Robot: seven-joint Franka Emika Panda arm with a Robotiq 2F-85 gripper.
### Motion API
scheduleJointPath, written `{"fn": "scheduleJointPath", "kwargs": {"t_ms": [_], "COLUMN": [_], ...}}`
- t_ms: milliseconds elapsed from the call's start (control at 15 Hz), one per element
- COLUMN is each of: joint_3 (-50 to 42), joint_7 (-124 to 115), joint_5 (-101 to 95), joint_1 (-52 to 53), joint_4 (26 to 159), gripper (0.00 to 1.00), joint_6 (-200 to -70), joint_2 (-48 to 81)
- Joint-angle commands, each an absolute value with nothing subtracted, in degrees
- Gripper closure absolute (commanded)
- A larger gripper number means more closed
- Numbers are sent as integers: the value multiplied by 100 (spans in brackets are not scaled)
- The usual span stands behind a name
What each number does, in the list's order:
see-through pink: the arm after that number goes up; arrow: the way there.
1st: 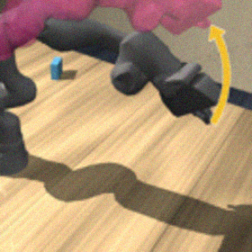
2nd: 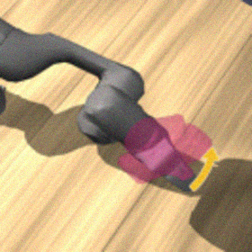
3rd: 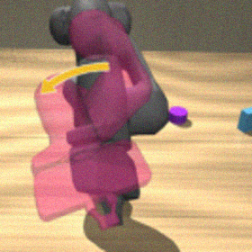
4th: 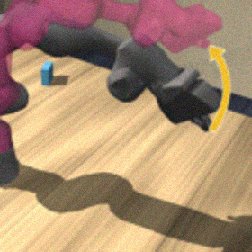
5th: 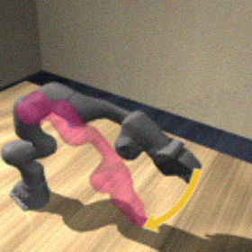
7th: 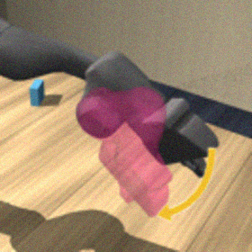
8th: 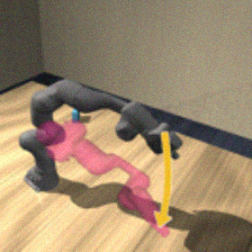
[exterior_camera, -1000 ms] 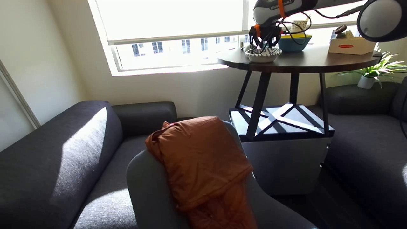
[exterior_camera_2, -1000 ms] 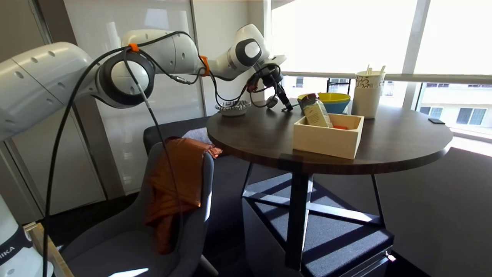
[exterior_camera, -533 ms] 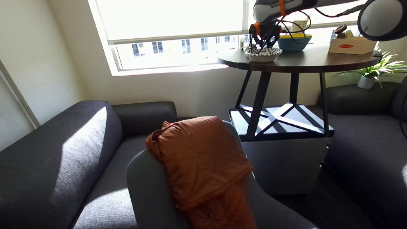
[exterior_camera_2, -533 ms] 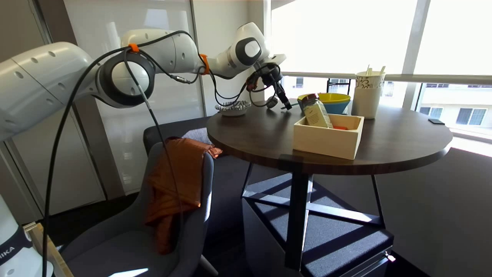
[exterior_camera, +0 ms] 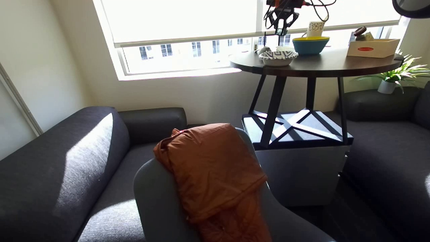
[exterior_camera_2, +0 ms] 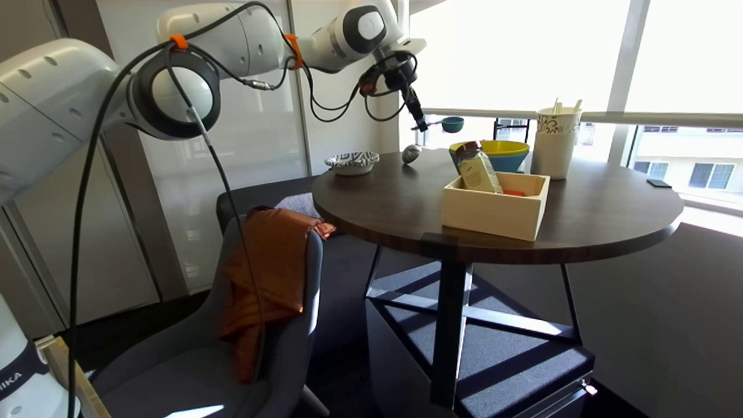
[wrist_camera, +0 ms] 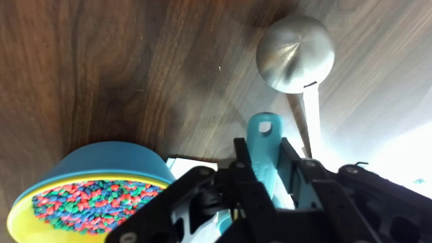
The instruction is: Remove the measuring cup from the bowl on the left and put it in the stacked bowls on the right.
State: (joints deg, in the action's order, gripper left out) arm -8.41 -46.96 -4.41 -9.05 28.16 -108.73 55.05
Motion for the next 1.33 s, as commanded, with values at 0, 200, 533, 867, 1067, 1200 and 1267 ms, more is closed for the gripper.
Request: {"fn": "scheduleJointPath", "kwargs": {"t_ms": [0, 200, 533, 867, 1067, 1200, 1267], "joint_3": [-539, -680, -744, -772, -769, -771, -785], "joint_7": [-3867, -2844, -1423, -1505, -318, 359, 697], "joint_5": [-26, -240, -263, -257, -396, -429, -469], "joint_1": [-1193, -1306, -1710, -1742, -1862, -1973, -2030], "joint_4": [2231, 2671, 2673, 2632, 2670, 2721, 2740], "gripper": [94, 94, 94, 94, 94, 94, 94], "joint_6": [-9644, -9223, -8706, -8831, -8712, -8518, -8372], "joint_2": [5328, 4786, 4499, 4560, 4480, 4400, 4345]}}
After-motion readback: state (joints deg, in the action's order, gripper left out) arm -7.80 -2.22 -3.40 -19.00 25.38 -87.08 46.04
